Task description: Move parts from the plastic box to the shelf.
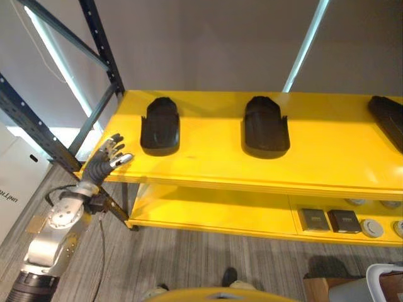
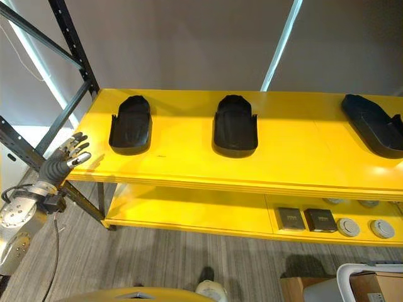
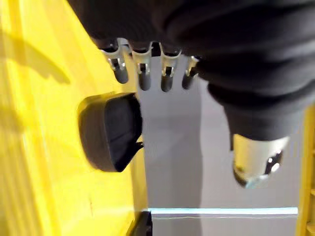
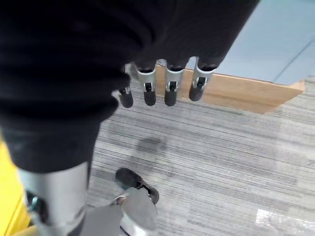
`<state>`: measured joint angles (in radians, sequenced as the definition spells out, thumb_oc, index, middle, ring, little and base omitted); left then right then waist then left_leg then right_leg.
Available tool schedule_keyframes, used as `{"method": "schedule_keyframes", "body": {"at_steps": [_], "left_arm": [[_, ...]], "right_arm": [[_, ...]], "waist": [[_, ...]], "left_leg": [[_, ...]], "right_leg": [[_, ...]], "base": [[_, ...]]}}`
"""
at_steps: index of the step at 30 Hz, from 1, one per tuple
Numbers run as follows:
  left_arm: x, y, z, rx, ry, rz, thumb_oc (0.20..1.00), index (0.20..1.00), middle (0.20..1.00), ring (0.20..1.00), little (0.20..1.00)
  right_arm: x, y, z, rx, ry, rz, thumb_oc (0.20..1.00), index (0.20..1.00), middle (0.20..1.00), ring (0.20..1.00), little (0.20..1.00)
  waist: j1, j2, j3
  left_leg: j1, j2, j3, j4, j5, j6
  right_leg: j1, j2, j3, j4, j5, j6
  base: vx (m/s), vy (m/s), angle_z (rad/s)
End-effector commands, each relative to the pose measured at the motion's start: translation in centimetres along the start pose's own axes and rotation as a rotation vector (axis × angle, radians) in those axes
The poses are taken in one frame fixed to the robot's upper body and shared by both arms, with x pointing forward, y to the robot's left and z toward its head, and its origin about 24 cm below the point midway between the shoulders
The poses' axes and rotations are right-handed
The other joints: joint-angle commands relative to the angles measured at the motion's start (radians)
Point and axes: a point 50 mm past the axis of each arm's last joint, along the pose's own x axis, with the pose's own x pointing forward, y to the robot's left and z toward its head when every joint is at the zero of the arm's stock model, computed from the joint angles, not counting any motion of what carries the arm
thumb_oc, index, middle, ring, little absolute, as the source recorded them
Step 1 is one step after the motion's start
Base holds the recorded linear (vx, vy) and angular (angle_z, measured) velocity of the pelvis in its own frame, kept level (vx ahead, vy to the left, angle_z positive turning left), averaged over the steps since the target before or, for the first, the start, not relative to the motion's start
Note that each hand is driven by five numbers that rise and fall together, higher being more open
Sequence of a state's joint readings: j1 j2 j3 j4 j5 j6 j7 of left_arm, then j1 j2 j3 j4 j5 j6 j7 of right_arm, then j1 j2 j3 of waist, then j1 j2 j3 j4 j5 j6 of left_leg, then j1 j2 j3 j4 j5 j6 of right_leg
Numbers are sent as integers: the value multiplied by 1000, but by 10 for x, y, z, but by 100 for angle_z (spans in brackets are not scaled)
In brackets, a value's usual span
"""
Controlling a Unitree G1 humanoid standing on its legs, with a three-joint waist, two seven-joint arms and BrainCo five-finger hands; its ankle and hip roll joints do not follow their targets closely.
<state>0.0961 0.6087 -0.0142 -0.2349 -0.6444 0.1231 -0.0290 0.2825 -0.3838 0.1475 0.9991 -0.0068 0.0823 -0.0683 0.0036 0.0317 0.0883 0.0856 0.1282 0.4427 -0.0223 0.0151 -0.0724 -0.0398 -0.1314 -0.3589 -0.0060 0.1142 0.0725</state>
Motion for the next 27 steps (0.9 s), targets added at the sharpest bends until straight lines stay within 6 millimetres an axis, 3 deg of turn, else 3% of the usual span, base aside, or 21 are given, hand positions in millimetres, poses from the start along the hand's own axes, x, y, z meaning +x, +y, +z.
{"method": "schedule_keyframes", "body": {"at_steps": [1, 12, 27], "left_arm": [[8, -18, 20, -138, -150, -145, 200, 200, 200, 200, 200], [21, -44, -4, -291, -114, -172, 200, 200, 200, 200, 200], [57, -19, -25, -182, -81, 106, 200, 200, 200, 200, 200]], "right_arm": [[0, 3, -7, -14, 28, -10, 1000, 1000, 1000, 1000, 1000], [2, 12, -1, -48, 20, 10, 1000, 1000, 1000, 1000, 1000], [2, 10, 1, -144, 16, 36, 1000, 1000, 1000, 1000, 1000]], "waist": [[-7, -35, 21], [-28, -41, 21], [-91, -52, 12]], "left_leg": [[-46, 29, -19, 16, 6, -18], [-29, 26, 0, 10, 0, -10], [-3, 36, 39, 15, -8, -9]], "right_leg": [[104, -20, 10, -75, -53, 88], [98, -22, 31, -75, -45, 89], [95, -19, 69, -73, -42, 87]], "base": [[0, 0, 0], [1, -2, -1], [24, -12, -8]]}}
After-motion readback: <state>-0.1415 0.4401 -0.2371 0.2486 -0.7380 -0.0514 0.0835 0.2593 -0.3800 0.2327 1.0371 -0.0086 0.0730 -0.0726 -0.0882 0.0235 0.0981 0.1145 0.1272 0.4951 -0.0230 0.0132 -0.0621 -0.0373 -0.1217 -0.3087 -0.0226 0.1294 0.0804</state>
